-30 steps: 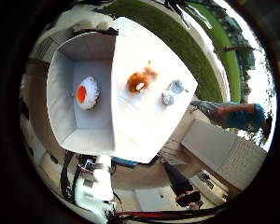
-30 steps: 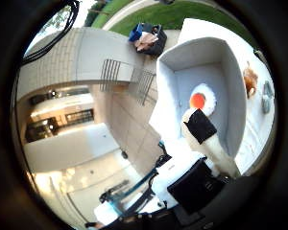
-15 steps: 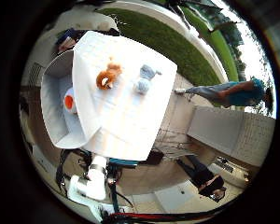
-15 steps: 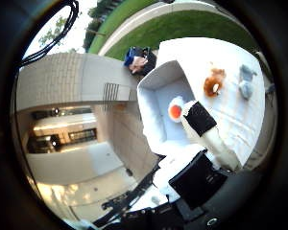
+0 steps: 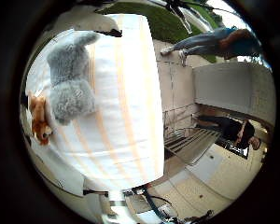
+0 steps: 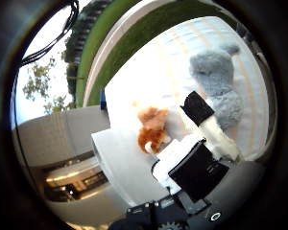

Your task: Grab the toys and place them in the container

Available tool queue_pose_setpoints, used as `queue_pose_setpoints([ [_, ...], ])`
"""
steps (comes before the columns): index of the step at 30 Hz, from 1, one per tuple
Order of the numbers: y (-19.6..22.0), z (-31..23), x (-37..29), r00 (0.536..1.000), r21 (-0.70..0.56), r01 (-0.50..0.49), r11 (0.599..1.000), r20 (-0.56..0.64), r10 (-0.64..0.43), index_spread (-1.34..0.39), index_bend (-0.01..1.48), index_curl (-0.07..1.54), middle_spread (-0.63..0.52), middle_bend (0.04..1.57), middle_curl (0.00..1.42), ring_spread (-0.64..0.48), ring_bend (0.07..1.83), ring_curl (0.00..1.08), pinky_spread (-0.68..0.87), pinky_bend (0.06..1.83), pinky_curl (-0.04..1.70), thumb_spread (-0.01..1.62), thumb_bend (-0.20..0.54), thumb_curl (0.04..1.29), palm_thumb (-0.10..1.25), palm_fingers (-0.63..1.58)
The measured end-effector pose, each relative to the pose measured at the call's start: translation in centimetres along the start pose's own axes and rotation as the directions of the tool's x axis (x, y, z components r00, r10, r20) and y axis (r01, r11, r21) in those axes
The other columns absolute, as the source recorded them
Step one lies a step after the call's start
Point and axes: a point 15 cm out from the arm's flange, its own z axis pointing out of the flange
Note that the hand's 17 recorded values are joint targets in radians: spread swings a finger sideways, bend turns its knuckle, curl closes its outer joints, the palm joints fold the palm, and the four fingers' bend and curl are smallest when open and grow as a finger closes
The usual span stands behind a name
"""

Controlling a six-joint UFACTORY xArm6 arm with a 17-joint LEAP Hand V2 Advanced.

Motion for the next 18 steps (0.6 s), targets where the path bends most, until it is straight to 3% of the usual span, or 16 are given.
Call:
queue_pose_setpoints([
  [2,-0.1,1.3,0.2,1.0,-0.02,-0.007,1.0,-0.014,0.007,-0.11,0.13,0.23,0.07,0.19,0.33,0.33,0.55,0.33,0.48,0.81,0.21,1.15,-0.062,0.4,0.62,0.26],
  [8,0.4,5.4,-0.1,0.999,-0.096,-0.021,0.995,-0.05,0.016,-0.01,0.12,0.21,0.09,0.21,0.35,0.34,0.64,0.35,0.5,0.9,0.22,1.15,-0.035,0.39,0.58,0.34],
  [12,0.7,6.1,-0.4,0.998,-0.118,-0.005,0.993,-0.07,-0.003,-0.01,0.09,0.17,0.05,0.28,0.37,0.3,0.79,0.38,0.49,1.07,0.25,1.15,-0.02,0.39,0.6,0.61],
  [13,1.0,6.2,-0.6,0.998,-0.13,0.001,0.992,-0.069,-0.01,-0.06,0.1,0.15,0.01,0.39,0.41,0.26,0.87,0.4,0.47,1.15,0.27,1.14,-0.005,0.39,0.64,0.87],
  [14,1.1,6.1,-0.6,0.998,-0.13,0.003,0.991,-0.068,-0.012,-0.06,0.1,0.15,0.01,0.39,0.41,0.26,0.87,0.4,0.47,1.15,0.27,1.14,-0.005,0.39,0.64,0.87],
  [15,1.1,6.0,-0.7,0.998,-0.128,0.005,0.992,-0.068,-0.014,-0.13,0.09,0.09,-0.02,0.63,0.5,0.2,1.08,0.46,0.44,1.14,0.27,1.13,0.02,0.42,0.73,1.1],
  [18,1.0,4.8,-0.9,0.998,-0.11,0.012,0.994,-0.067,-0.019,-0.22,0.17,0.06,-0.07,0.83,0.62,0.12,1.22,0.56,0.39,1.23,0.35,1.11,0.02,0.45,0.8,1.1],
])
